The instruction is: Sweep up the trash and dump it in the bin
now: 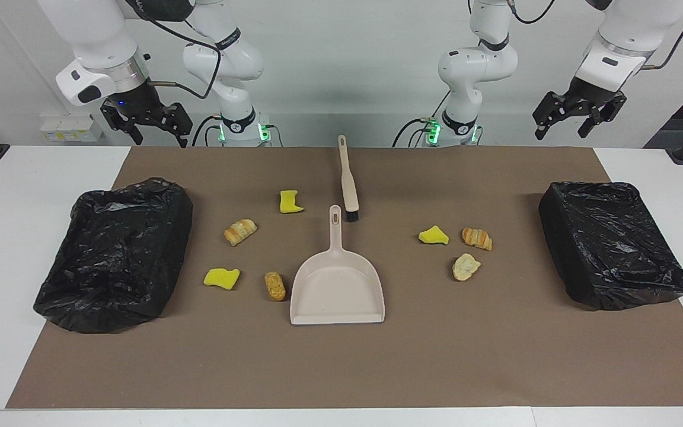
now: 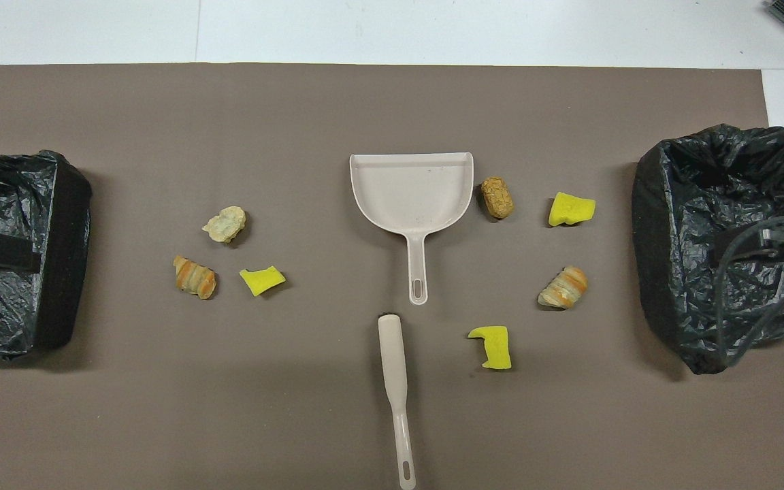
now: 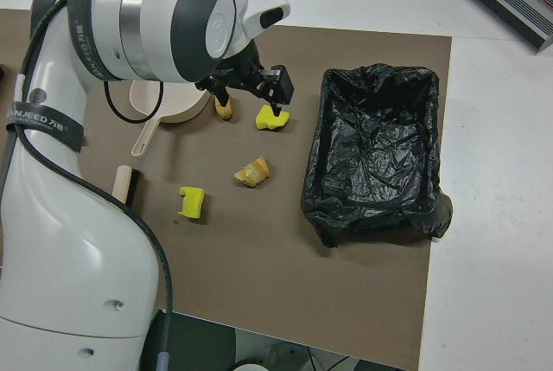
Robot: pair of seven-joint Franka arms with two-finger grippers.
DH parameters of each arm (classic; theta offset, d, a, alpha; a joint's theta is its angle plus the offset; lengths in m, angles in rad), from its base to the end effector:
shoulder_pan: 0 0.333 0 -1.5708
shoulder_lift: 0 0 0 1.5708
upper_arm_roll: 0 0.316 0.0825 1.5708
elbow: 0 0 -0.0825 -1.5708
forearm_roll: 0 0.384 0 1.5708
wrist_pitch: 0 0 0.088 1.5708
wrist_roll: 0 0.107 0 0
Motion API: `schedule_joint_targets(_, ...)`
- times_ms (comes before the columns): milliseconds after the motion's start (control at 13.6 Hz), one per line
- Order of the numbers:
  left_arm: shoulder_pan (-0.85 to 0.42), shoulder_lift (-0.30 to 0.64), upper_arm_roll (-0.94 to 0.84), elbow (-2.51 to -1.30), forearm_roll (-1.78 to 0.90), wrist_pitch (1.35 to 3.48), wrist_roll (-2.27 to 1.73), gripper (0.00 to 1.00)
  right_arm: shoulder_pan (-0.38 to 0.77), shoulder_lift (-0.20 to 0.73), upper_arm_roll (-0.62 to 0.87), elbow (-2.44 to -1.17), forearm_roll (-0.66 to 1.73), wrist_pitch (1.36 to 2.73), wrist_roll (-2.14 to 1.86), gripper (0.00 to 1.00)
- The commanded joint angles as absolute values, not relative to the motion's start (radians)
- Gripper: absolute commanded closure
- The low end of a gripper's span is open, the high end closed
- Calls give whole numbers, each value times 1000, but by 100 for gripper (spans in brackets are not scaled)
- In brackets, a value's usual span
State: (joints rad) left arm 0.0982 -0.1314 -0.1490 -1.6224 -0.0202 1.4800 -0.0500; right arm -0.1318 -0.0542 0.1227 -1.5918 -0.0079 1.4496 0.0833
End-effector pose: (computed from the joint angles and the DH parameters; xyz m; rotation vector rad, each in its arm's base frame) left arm 0.5028 -0.0336 0.6612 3.1415 -0.0018 -0.0196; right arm 0.5247 -0.0038 0.6337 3.1174 -0.1458 -0.1371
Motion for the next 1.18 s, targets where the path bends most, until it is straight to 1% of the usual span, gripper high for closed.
schedule_joint_targets(0, 101, -160, -146, -1655, -31, 1493, -46, 0, -143, -38, 133, -1563, -2, 1422, 95, 0)
schedule_joint_targets(883, 86, -160, -155, -1658, -58, 1497, -49, 0, -138, -60, 133, -1598, -5, 1428, 100, 0)
schedule_joint_targets(1031, 84, -169, -155, -1666, -80, 1491, -51, 0, -127, -90, 135, -1655, 6, 1471, 89, 0)
schedule_joint_targets(1104, 75, -182, -158, -1686, -80, 1493, -54, 0, -126, -107, 135, -1699, 11, 1533, 65, 0)
